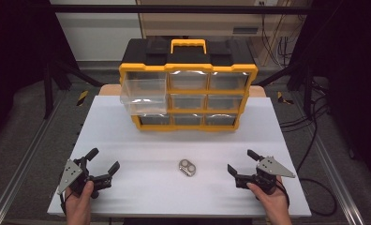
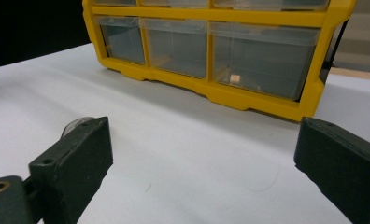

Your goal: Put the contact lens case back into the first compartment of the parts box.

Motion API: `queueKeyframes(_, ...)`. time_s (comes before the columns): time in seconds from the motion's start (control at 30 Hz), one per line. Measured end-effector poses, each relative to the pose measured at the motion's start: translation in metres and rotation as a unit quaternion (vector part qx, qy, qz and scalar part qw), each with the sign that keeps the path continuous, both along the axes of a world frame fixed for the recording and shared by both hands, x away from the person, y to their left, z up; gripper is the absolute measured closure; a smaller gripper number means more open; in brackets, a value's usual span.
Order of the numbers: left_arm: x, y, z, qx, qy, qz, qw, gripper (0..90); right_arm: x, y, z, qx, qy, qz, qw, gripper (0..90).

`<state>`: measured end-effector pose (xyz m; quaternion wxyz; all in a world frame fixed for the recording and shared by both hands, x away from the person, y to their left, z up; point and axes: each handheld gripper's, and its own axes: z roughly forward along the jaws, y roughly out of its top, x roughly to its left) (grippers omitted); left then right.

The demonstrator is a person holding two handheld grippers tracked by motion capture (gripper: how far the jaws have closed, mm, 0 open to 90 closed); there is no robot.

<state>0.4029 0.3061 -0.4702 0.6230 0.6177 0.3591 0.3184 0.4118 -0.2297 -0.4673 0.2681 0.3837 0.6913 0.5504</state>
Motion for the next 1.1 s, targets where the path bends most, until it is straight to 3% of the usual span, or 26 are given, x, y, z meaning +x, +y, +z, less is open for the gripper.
queueKeyframes(0.2, 0.001, -0.002, -0.001, 0.009, 0.003, 0.000, 1.0000, 1.4, 0.001, 0.020, 0.002, -0.015, 0.017, 0.009, 0.9997, 6.9)
queueKeyframes(0.23, 0.001, -0.003, -0.001, 0.010, 0.005, -0.001, 0.9999, 1.4, 0.003, 0.028, 0.004, -0.028, 0.040, 0.015, 0.9987, 6.6)
queueKeyframes(0.27, 0.001, -0.003, -0.001, 0.010, 0.005, -0.001, 0.9999, 1.4, 0.003, 0.028, 0.004, -0.028, 0.040, 0.015, 0.9987, 6.6)
queueKeyframes(0.3, 0.001, -0.004, -0.001, 0.013, 0.005, -0.001, 0.9999, 1.4, 0.005, 0.036, 0.005, -0.043, 0.058, 0.020, 0.9972, 7.1)
queueKeyframes(0.4, 0.000, -0.004, -0.001, 0.018, 0.005, -0.001, 0.9998, 1.3, 0.007, 0.049, 0.004, -0.072, 0.082, 0.029, 0.9936, 7.4)
queueKeyframes(0.5, 0.001, -0.003, -0.002, 0.017, 0.008, 0.000, 0.9998, 1.3, 0.011, 0.064, 0.003, -0.108, 0.103, 0.039, 0.9881, 7.7)
queueKeyframes(0.73, 0.001, -0.003, -0.002, 0.016, 0.008, -0.002, 0.9998, 1.3, 0.016, 0.087, 0.010, -0.136, 0.106, 0.050, 0.9837, 8.9)
queueKeyframes(0.97, 0.001, -0.006, -0.002, 0.022, 0.009, -0.008, 0.9997, 1.3, 0.025, 0.105, 0.015, -0.158, 0.151, 0.074, 0.9729, 9.4)
queueKeyframes(1.1, 0.001, -0.005, -0.002, 0.021, 0.011, -0.007, 0.9997, 1.3, 0.030, 0.113, 0.015, -0.164, 0.166, 0.083, 0.9688, 8.9)
